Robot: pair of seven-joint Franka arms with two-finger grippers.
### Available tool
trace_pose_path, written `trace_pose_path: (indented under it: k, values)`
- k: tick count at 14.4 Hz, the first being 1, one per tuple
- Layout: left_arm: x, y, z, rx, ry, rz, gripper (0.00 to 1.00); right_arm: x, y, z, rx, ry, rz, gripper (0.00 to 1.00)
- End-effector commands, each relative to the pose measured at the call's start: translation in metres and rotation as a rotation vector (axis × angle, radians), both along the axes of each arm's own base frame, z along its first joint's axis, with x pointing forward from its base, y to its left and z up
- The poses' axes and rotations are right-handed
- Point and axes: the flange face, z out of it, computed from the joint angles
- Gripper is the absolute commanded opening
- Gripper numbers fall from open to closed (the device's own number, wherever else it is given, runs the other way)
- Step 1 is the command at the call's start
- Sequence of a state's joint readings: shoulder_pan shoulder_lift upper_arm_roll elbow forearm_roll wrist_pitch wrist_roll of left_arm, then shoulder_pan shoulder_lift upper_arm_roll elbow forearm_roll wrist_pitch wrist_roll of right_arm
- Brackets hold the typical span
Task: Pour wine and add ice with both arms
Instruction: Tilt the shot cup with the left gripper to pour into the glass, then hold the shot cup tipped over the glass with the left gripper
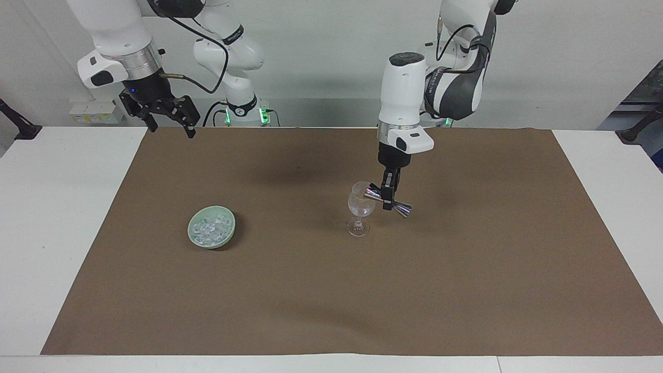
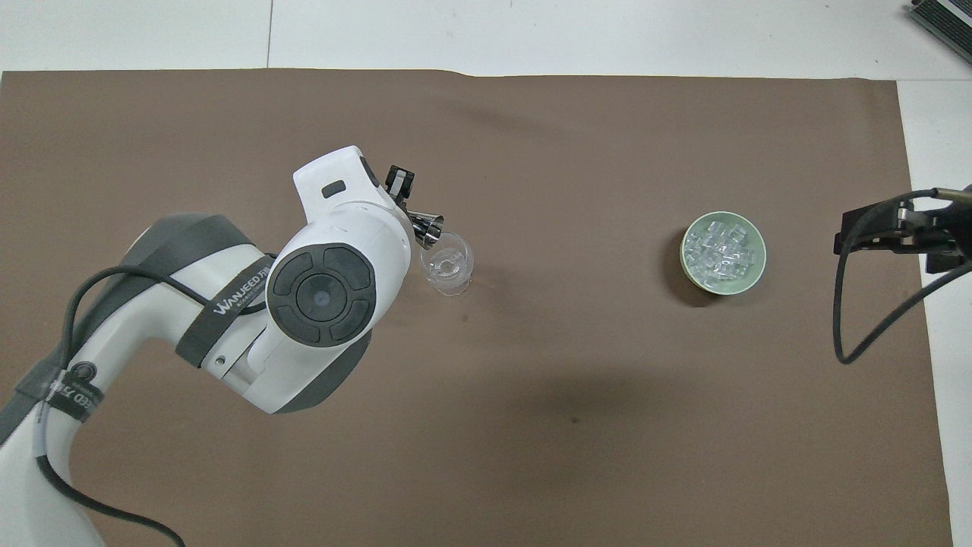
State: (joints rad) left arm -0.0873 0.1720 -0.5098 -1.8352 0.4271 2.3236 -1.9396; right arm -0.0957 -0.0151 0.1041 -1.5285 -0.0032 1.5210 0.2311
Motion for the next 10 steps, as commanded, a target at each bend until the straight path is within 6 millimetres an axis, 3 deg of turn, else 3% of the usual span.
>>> trace_pose_path:
  k: [1,10]
  values:
    - [-0.0018,-0.0034,0.0031,0.074,0.011,-0.067,0.0,-0.0011,-0.0029,0.0001,0.029,0.004,0.024,1.0]
    - [0.0009,-0.0072,0.0102,0.073,0.008,-0.072,0.0,-0.0017,-0.0028,0.0008,0.029,0.004,0.024,1.0]
